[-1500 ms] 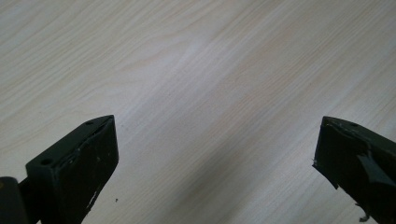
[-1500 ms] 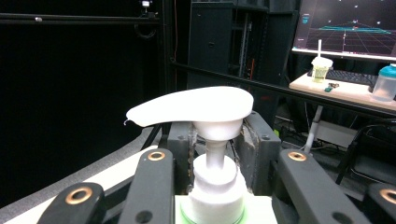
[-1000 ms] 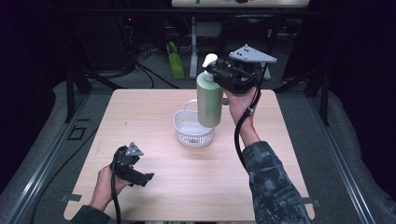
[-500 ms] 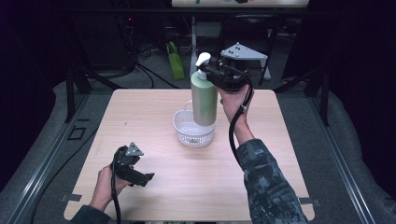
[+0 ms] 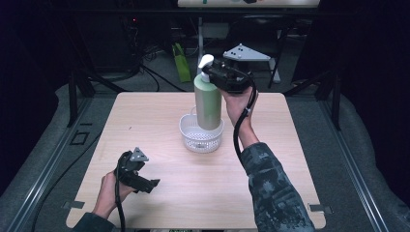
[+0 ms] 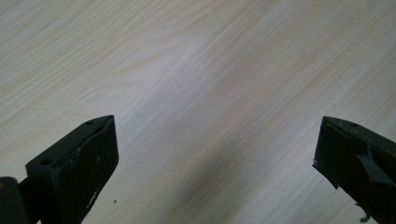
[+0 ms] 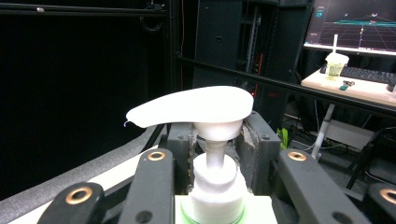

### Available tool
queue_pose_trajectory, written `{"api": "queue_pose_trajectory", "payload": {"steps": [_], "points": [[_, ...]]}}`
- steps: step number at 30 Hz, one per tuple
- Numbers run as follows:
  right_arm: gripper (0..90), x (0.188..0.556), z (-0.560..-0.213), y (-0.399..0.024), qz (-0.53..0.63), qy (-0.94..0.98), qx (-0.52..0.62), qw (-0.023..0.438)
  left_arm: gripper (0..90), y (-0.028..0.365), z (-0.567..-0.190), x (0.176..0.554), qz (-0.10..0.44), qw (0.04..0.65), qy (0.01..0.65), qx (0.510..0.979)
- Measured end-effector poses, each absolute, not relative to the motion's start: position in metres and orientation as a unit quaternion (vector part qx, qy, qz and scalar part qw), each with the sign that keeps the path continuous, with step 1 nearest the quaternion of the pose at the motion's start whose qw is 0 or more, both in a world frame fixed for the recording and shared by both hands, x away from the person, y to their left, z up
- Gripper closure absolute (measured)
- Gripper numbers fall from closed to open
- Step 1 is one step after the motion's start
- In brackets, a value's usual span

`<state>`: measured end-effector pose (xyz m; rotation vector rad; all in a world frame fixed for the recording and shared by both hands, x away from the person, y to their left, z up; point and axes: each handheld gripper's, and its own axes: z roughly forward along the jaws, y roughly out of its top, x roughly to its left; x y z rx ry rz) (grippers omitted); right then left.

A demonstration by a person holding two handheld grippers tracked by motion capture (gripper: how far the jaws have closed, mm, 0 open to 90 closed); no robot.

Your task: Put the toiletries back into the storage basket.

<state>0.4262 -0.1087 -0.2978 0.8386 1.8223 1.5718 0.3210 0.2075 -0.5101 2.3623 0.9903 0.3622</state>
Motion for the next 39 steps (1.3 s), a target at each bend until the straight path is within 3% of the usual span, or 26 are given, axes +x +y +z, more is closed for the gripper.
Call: {"api": "queue_pose_trajectory", "payload": {"steps": [27,39], "points": [[68.1,0.434,-0.308,-0.097,0.584,0.681,0.332,0.292,0.0,0.207,-0.510,0.321,0.134,0.275,0.368,0.878],[68.1,0.436,-0.329,-0.099,0.579,0.678,0.352,0.285,0.0,0.207,-0.510,0.321,0.134,0.275,0.366,0.879]]}}
